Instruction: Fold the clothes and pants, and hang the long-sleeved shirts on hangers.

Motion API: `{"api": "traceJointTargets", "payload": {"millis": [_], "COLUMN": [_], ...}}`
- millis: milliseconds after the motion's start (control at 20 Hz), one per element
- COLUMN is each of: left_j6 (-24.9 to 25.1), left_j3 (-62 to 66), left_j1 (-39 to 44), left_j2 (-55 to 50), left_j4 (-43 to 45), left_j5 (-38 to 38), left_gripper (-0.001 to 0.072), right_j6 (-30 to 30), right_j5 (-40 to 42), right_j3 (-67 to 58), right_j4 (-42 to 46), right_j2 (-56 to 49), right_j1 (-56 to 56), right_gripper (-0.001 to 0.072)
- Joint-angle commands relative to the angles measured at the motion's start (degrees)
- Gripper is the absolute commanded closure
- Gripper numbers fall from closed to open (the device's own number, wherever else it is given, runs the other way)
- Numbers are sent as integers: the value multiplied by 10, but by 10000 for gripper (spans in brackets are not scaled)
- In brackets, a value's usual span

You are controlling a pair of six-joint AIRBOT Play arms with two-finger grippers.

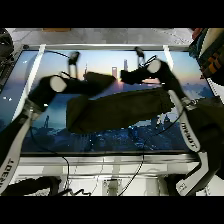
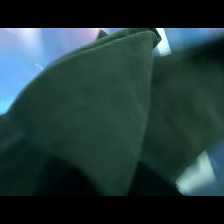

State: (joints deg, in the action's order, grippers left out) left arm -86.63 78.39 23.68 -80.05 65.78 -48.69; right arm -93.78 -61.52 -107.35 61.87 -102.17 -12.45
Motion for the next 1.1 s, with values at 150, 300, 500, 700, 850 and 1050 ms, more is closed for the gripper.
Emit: {"api": "traceJointTargets", "payload": {"millis": [150,300,500,700,850,1050], "left_j6": [11,25,36,193,329,364], "left_j3": [0,0,-2,-115,-240,-323], "left_j1": [63,19,-129,-322,-415,-423], "left_j2": [-18,6,60,90,78,30], "left_j4": [38,148,250,61,-167,-216], "left_j5": [-166,-222,-212,-193,-183,-122], "left_gripper": [-4,20,233,538,124,13], "right_j6": [5,16,20,42,65,65], "right_j5": [-52,-63,-77,-106,-116,-115], "right_j3": [0,0,0,0,0,0], "right_j4": [12,24,53,77,88,87], "right_j2": [50,58,61,61,61,61], "right_j1": [93,100,107,114,114,113], "right_gripper": [678,678,678,678,678,678]}}
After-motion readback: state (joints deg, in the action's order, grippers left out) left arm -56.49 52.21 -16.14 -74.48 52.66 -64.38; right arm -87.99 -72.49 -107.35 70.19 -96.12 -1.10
